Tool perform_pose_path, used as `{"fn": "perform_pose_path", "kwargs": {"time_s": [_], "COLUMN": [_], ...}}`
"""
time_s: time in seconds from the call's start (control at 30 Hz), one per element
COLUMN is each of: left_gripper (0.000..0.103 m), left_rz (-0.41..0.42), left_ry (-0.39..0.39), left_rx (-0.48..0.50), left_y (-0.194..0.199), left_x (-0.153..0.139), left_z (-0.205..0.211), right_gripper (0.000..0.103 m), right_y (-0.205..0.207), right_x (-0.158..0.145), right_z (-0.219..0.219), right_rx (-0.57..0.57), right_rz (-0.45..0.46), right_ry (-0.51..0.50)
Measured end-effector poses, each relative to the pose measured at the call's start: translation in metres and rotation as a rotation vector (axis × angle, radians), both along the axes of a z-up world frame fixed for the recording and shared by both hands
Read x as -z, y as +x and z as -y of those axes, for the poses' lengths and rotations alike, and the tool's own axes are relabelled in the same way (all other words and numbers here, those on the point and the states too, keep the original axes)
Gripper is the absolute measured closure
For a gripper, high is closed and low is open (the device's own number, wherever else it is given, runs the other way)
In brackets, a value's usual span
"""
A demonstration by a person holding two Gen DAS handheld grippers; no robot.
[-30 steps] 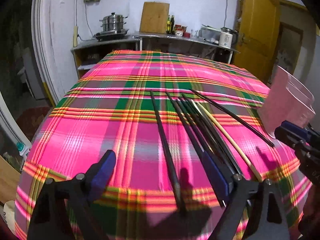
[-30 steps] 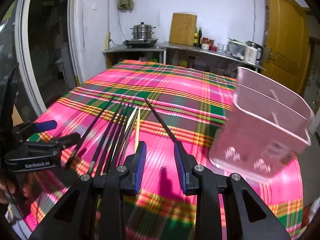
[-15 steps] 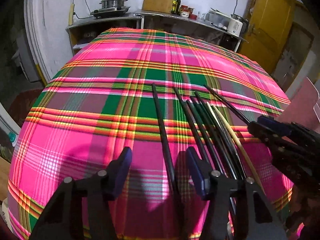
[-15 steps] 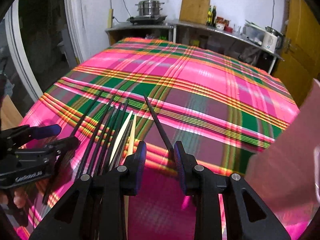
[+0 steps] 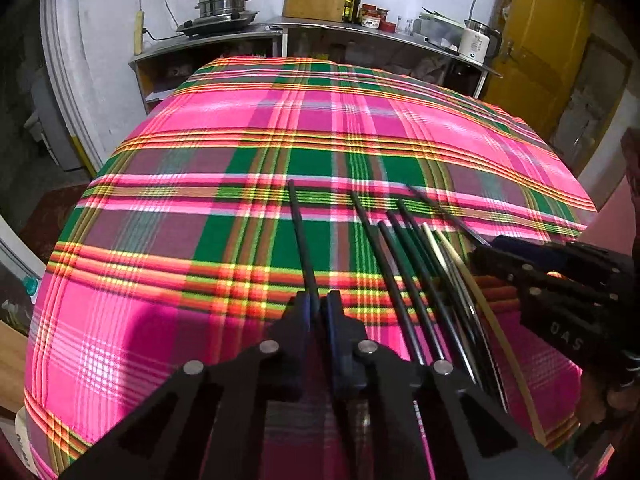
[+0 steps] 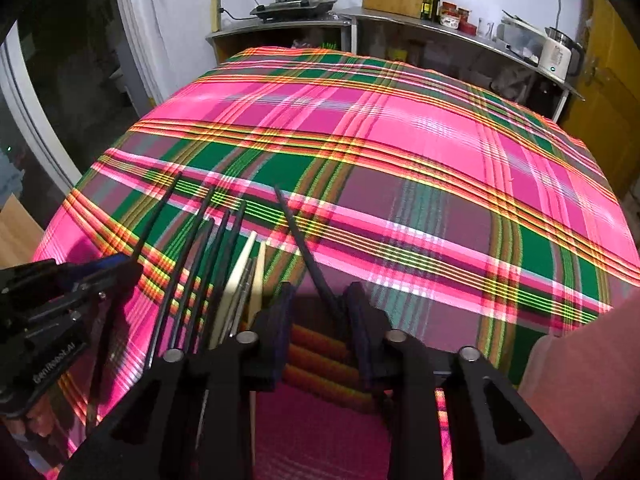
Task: Organize utensils
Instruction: 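Lower the left tool onto a black chopstick and close it while the right tool grasps another, then lift the held black chopsticks upright and carry both tools over the pink holder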
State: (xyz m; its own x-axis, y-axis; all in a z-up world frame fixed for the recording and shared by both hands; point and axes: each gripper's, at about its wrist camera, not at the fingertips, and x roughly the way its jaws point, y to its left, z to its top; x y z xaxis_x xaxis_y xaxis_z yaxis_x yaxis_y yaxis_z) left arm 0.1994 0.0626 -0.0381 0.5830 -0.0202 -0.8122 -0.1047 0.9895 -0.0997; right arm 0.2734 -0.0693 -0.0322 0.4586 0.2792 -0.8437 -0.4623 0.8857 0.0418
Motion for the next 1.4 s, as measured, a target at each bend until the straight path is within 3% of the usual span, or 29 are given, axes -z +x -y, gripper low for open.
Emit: {"fn": "perform_pose_path", "kwargs": {"time_s": [0.27,0.7,1.0,1.4], "left_gripper": [0.097,0.097,0.097,0.097], "left_rz": [0.027,0.189,0.259,0.296], "left_ry": [-0.058,-0.084,-0.102,-0.187], "left_rx": [0.025,0.099,0.171,0.294], "left_y": [-0.001,-0.043,-0.063,-0.050], "left_x": [-0.015,-0.101,-0.145,-0.190], "left_z": [-0.004,0.000,0.023,0.072], "right_gripper": [0.096,0.097,0.097,0.097], "right_y": [-0.006,-0.056,-0.089,-0.109], "right_x": [-0.022,-0.099,-0.135,-0.181], "right_z": [0.004,0.033,0.065,0.124], "right_rx": [0.010,0.032,0.072,0.173], "right_rz": [0.013,0.143,0.212,0.309], "right_ry": [0.058,0.208,0.282,0.367]}}
